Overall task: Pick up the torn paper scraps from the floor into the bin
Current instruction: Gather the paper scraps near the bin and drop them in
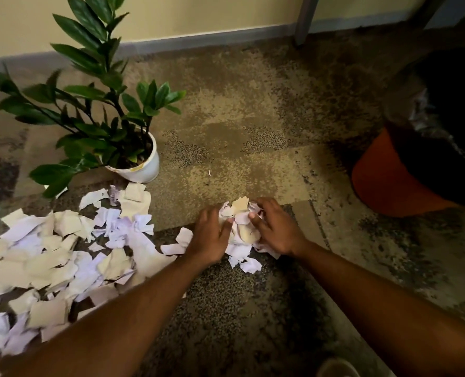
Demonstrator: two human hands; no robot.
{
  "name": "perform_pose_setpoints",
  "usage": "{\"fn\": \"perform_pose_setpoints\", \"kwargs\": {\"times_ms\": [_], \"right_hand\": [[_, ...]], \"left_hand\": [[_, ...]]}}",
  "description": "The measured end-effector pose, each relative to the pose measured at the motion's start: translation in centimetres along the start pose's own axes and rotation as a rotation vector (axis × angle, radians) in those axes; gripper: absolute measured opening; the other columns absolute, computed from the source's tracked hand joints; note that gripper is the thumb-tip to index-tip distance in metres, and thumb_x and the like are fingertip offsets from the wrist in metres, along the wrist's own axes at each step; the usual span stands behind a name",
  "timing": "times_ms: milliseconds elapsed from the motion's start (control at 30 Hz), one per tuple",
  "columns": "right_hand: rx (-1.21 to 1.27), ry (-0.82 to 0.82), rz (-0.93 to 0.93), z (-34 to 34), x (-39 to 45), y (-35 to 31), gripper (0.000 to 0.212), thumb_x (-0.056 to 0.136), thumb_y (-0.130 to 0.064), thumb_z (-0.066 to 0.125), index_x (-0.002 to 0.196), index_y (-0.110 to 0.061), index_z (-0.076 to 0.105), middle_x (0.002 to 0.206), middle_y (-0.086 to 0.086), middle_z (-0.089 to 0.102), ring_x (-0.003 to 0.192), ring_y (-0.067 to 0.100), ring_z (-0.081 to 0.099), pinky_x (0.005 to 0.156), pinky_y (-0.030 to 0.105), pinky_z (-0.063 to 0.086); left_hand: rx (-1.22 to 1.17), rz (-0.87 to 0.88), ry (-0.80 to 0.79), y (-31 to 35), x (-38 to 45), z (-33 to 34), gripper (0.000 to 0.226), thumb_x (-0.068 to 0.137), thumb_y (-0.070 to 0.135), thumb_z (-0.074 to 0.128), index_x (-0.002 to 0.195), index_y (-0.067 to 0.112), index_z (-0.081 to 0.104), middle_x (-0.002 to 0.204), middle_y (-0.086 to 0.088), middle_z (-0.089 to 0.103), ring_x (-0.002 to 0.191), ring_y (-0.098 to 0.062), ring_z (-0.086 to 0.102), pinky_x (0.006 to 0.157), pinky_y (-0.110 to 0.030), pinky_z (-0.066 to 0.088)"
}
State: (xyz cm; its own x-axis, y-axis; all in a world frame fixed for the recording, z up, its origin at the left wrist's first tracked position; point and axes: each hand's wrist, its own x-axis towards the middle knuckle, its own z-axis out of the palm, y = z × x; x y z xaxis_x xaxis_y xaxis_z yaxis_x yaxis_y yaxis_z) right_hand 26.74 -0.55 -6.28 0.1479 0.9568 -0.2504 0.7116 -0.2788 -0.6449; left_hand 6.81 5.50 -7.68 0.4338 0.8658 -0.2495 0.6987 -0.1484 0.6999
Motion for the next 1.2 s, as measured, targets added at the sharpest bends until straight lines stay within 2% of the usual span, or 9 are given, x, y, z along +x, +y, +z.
{"fn": "perform_pose_setpoints", "kwargs": {"times_ms": [67, 167, 267, 433, 600, 733, 867, 967, 1200], "right_hand": [[-0.022, 0.029, 0.031, -1.6, -0.2, 0.0, 0.071, 0.090, -0.077, 0.044, 0.146, -0.033, 0.044, 0.146, -0.002, 0.047, 0.131, 0.018, 0.053, 0.105, 0.041, 0.047], [-0.187, -0.234, 0.176, -3.7, -0.5, 0.3, 0.109, 0.065, -0.087, 0.067, 0.155, -0.043, 0.023, 0.158, 0.004, 0.033, 0.146, 0.030, 0.033, 0.116, 0.047, 0.035], [-0.420, -0.478, 0.266, -3.7, -1.0, -0.9, 0.146, 0.043, -0.084, 0.081, 0.155, -0.052, -0.007, 0.165, 0.010, 0.006, 0.150, 0.046, 0.013, 0.117, 0.058, 0.031], [-0.501, -0.465, 0.403, -0.5, -1.2, -2.7, 0.167, 0.044, -0.058, 0.097, 0.153, -0.041, -0.028, 0.166, 0.017, -0.013, 0.149, 0.056, 0.009, 0.111, 0.063, 0.037], [-0.399, -0.230, 0.324, 1.7, -1.3, -2.7, 0.145, 0.048, -0.040, 0.101, 0.156, -0.035, 0.005, 0.151, 0.014, 0.019, 0.135, 0.042, 0.041, 0.106, 0.050, 0.049], [-0.295, -0.157, 0.170, 1.3, -0.7, -2.4, 0.122, 0.049, -0.032, 0.102, 0.149, -0.026, 0.033, 0.146, 0.012, 0.030, 0.130, 0.037, 0.049, 0.109, 0.039, 0.045], [-0.248, -0.258, 0.099, 0.3, -0.6, -2.7, 0.140, 0.038, -0.045, 0.102, 0.151, -0.038, 0.019, 0.157, 0.010, 0.017, 0.139, 0.042, 0.039, 0.112, 0.047, 0.043], [-0.304, -0.316, 0.070, 0.3, -1.3, -3.3, 0.146, 0.041, -0.058, 0.097, 0.154, -0.050, 0.005, 0.165, 0.006, 0.005, 0.143, 0.046, 0.028, 0.110, 0.055, 0.041], [-0.442, -0.132, 0.010, 2.0, -1.9, -4.0, 0.082, 0.079, -0.046, 0.079, 0.148, -0.039, 0.035, 0.150, 0.006, 0.036, 0.126, 0.037, 0.049, 0.097, 0.046, 0.050]], "left_hand": [[0.277, -0.013, -0.016, -0.8, -0.6, -1.7, 0.083, 0.086, 0.080, 0.019, 0.149, 0.027, 0.026, 0.155, -0.014, 0.029, 0.143, -0.036, 0.028, 0.115, -0.054, 0.025], [0.591, -0.113, -0.184, -2.3, -1.5, -4.2, 0.098, 0.070, 0.096, 0.015, 0.151, 0.045, -0.004, 0.165, -0.005, -0.003, 0.148, -0.043, 0.001, 0.112, -0.069, 0.008], [0.567, -0.264, -0.278, -2.6, -2.1, -5.1, 0.117, 0.051, 0.105, 0.026, 0.147, 0.052, -0.012, 0.163, 0.000, -0.018, 0.146, -0.048, -0.006, 0.108, -0.074, 0.011], [0.488, -0.253, -0.381, -1.6, -3.3, -3.5, 0.137, 0.042, 0.089, 0.068, 0.146, 0.054, -0.013, 0.158, 0.009, -0.016, 0.145, -0.039, -0.004, 0.109, -0.067, 0.024], [0.506, -0.178, -0.311, -0.3, -3.1, -3.1, 0.141, 0.058, 0.051, 0.089, 0.148, 0.047, -0.019, 0.158, -0.002, -0.008, 0.145, -0.034, 0.003, 0.105, -0.058, 0.034], [0.385, -0.118, -0.227, 0.0, -2.2, -2.6, 0.146, 0.053, 0.039, 0.093, 0.145, 0.053, -0.020, 0.156, -0.004, -0.002, 0.145, -0.032, 0.004, 0.104, -0.051, 0.038], [0.366, -0.068, -0.273, 0.6, -1.2, -2.5, 0.149, 0.047, 0.044, 0.095, 0.142, 0.060, -0.019, 0.159, -0.003, -0.019, 0.148, -0.034, -0.010, 0.109, -0.058, 0.033], [0.410, -0.035, -0.271, 0.9, -0.8, -1.9, 0.146, 0.047, 0.045, 0.095, 0.144, 0.059, -0.013, 0.158, -0.001, -0.019, 0.147, -0.035, -0.001, 0.106, -0.055, 0.037], [0.343, 0.024, -0.212, 0.7, -0.1, -0.9, 0.119, 0.055, 0.037, 0.093, 0.149, 0.044, 0.020, 0.147, 0.000, 0.026, 0.133, -0.025, 0.026, 0.104, -0.041, 0.042]]}}
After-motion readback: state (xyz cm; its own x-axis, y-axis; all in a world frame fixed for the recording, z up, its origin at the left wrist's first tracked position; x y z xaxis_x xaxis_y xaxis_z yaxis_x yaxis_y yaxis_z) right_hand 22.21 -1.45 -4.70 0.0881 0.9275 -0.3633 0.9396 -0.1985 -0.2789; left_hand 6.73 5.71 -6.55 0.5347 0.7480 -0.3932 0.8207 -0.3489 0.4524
